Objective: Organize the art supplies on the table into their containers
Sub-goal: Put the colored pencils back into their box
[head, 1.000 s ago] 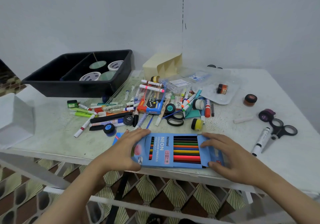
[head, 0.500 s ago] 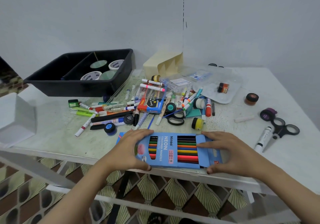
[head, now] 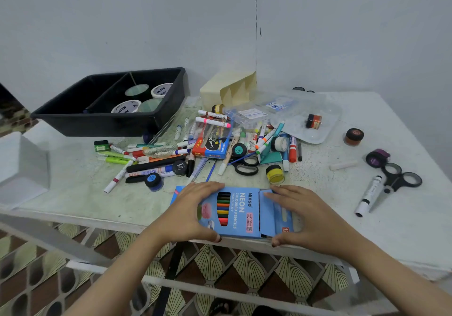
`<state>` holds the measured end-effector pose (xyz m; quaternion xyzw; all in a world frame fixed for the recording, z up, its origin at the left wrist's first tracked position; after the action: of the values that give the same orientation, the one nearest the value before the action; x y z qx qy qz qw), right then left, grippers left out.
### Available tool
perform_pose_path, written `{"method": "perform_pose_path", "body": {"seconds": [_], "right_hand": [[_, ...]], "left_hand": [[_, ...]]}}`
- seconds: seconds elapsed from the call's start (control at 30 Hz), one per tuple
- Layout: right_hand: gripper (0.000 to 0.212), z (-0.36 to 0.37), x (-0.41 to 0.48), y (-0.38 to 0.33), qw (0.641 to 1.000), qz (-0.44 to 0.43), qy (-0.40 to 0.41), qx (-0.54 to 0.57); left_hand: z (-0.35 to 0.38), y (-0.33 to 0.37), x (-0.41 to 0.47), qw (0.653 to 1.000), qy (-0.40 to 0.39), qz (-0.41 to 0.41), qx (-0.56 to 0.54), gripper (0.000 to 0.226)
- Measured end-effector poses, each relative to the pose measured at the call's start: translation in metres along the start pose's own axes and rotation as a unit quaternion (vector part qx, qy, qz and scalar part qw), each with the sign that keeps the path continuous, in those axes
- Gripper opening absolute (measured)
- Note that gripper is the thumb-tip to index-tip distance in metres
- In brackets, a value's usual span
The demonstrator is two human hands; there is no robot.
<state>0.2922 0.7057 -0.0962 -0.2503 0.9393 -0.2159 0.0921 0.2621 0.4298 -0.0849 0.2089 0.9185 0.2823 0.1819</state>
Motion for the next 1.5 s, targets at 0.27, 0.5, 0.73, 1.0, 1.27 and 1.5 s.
{"method": "perform_pose_path", "body": {"seconds": [0.27, 0.5, 0.73, 1.0, 1.27, 1.5], "right_hand": [[0.120, -0.001, 0.000, 0.001, 0.998, 0.011, -0.024, -0.051], [0.121, 0.000, 0.009, 0.000, 0.998, 0.008, -0.042, -0.053], [0.121, 0.004, 0.016, -0.005, 0.998, 0.013, -0.046, -0.050], [0.113, 0.006, 0.013, -0.007, 0.998, 0.024, -0.056, 0.006], [0.130, 0.009, 0.018, -0.003, 0.999, 0.011, -0.048, -0.002], [0.118, 0.007, 0.014, -0.005, 0.999, 0.013, -0.044, -0.002]], "left_hand": [[0.002, 0.002, 0.000, 1.000, 0.010, -0.003, -0.003, 0.104], [0.005, 0.006, 0.002, 1.000, 0.010, -0.005, 0.002, 0.107], [0.008, 0.013, 0.003, 1.000, 0.013, -0.002, 0.002, 0.107], [0.007, 0.012, 0.001, 1.000, 0.011, -0.007, -0.004, 0.107], [0.009, 0.011, 0.002, 1.000, 0.021, 0.000, 0.005, 0.105], [0.010, 0.013, 0.001, 0.999, 0.038, 0.007, 0.015, 0.108]]}}
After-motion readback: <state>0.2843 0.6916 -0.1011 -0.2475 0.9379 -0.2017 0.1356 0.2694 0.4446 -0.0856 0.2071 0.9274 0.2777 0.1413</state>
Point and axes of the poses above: each hand's wrist, its own x-axis towards the middle knuckle, its own z-axis out of the palm, y = z × x, the point moved 1 cm from there along x, towards the middle knuckle, and after that the axes turned 4 degrees about -y, right-handed, at the moved point
